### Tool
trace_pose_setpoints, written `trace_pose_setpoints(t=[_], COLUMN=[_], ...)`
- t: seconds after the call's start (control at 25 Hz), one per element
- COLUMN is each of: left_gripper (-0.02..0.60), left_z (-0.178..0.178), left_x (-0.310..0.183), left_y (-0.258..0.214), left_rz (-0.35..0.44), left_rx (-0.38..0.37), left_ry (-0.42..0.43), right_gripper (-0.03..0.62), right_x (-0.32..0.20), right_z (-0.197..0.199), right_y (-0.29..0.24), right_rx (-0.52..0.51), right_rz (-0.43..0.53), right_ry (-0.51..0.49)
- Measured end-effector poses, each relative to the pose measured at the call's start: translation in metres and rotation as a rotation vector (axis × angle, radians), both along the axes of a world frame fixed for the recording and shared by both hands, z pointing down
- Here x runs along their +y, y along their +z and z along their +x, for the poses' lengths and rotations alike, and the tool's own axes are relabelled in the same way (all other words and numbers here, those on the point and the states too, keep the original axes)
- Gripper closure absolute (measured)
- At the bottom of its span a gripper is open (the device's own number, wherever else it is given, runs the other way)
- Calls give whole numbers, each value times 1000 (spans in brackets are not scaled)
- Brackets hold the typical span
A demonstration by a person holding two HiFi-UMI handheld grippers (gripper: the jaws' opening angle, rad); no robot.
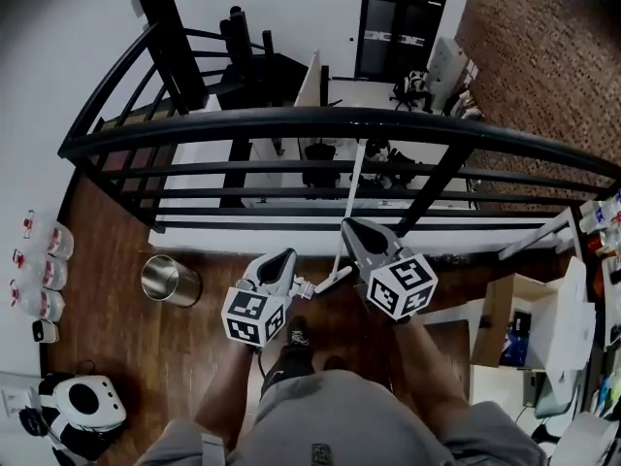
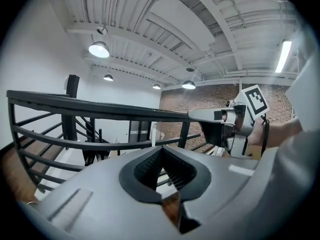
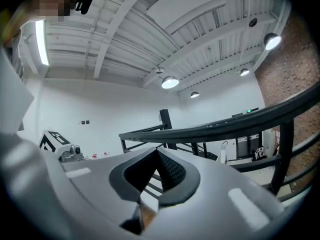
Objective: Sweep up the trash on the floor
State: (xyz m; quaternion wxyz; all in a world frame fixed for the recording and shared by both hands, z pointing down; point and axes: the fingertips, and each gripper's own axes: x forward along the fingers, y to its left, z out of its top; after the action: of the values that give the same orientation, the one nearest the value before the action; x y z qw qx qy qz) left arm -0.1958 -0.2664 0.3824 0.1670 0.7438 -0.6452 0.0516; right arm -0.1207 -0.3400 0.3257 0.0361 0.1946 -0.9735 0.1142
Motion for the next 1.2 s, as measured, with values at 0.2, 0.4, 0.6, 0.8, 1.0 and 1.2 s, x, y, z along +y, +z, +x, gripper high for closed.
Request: trace_pose_setpoints(t=[0.2,0.4,0.6,0.8,1.0,1.2], left_gripper=[575,575,575,575,575,575], left_z=[25,36,42,34,23,10], left_x=[30,50,69,93,112,126], left_y=[-25,-53,-70,-71,-77,-83], left_rz=[14,43,74,76,96,112], left_rx=[-49,-85,-95,-76,-71,-70], left_ry=[-67,-90,-99,-100,-84,-73], right_gripper=[594,594,594,594,594,594], right_x=[40,70,98,132,155,171], right_z=[18,25,26,5,-17,-31], right_y=[-17,-34,-44,-45,-49,-55], right_rx=[-47,-75,-94,-71,-38,-24], right_rz=[5,7,8,18,52,77], right_ry=[-63,-99,-126,-161,-173,-170])
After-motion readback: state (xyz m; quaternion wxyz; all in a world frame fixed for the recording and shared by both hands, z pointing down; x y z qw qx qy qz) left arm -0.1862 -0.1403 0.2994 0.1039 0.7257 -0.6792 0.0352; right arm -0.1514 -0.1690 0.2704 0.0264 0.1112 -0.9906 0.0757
